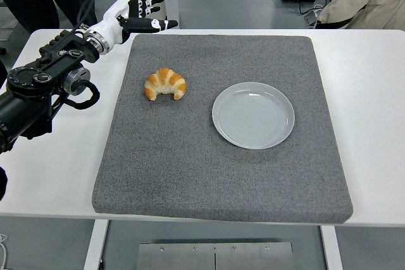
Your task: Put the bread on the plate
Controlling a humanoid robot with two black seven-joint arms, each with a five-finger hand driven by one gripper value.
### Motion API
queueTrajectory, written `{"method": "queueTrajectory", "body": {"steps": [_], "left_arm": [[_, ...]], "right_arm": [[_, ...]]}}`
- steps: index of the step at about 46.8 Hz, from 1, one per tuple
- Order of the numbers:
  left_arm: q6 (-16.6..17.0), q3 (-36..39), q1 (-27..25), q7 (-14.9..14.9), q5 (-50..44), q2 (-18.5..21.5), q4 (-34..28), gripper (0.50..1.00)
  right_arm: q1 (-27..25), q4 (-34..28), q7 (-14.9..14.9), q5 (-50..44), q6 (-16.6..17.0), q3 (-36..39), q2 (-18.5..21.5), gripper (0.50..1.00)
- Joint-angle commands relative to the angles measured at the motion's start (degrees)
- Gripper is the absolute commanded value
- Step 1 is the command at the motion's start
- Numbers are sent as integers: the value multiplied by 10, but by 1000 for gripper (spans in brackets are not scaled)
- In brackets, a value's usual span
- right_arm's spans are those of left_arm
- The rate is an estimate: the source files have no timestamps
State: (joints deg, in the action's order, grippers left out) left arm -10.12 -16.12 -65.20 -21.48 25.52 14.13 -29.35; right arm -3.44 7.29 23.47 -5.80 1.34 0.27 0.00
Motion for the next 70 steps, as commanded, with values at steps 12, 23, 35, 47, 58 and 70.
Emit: {"method": "queueTrajectory", "body": {"steps": [12,23,35,47,58,70], "left_arm": [[2,-12,6,0,172,29,-59,972],[8,-9,11,-4,251,34,-62,972],[11,-3,20,-9,285,41,-98,972],[31,2,32,-28,336,61,-127,972],[77,34,37,-37,364,75,-127,972],[93,88,36,-35,369,74,-127,972]], "right_arm": [[0,0,0,0,0,0,0,1000],[0,0,0,0,1,0,0,1000],[0,0,0,0,0,0,0,1000],[0,0,0,0,1,0,0,1000],[0,0,0,0,0,0,0,1000],[0,0,0,0,0,0,0,1000]]}}
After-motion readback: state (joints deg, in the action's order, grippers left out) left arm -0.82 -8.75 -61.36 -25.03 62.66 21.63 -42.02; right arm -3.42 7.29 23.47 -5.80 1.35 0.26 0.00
